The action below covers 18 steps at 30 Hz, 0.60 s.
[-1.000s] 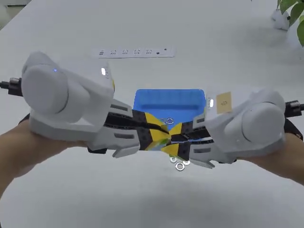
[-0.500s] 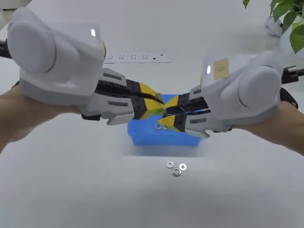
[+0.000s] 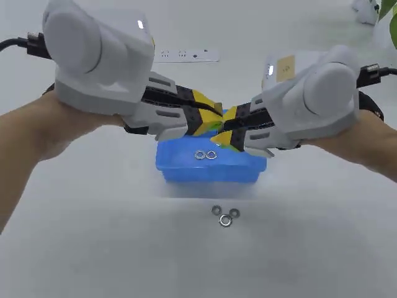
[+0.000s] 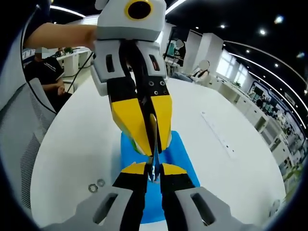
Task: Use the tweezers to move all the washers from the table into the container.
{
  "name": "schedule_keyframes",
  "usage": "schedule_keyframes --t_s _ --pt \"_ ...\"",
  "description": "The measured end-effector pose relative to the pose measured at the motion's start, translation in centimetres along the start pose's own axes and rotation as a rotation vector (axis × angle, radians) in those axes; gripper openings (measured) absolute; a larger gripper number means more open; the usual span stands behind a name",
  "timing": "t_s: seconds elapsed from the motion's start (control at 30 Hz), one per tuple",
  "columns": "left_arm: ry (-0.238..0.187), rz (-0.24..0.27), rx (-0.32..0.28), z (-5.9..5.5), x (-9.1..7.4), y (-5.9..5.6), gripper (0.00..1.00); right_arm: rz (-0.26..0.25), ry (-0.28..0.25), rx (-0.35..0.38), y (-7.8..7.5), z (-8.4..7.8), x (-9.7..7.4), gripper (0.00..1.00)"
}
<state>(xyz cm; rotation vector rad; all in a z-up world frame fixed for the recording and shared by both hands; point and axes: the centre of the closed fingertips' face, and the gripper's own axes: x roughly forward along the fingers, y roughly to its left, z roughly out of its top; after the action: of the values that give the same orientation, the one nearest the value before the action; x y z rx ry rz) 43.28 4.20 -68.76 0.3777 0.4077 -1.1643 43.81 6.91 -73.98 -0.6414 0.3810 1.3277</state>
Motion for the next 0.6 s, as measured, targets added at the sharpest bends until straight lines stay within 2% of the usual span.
schedule_keyframes --t_s 0.17,0.33,0.6 --pt "0.026 -0.012 -0.024 -1.8 1.1 0.1 0.07 0.020 0.026 0.013 0.4 -1.7 0.9 0.11" --pt "0.037 -0.023 -0.035 -2.4 1.7 0.0 0.07 0.039 0.029 0.047 0.6 -2.3 1.4 0.11" --pt "0.052 -0.028 -0.040 -2.9 2.1 -0.1 0.07 0.033 0.034 0.067 0.6 -2.9 1.5 0.11"
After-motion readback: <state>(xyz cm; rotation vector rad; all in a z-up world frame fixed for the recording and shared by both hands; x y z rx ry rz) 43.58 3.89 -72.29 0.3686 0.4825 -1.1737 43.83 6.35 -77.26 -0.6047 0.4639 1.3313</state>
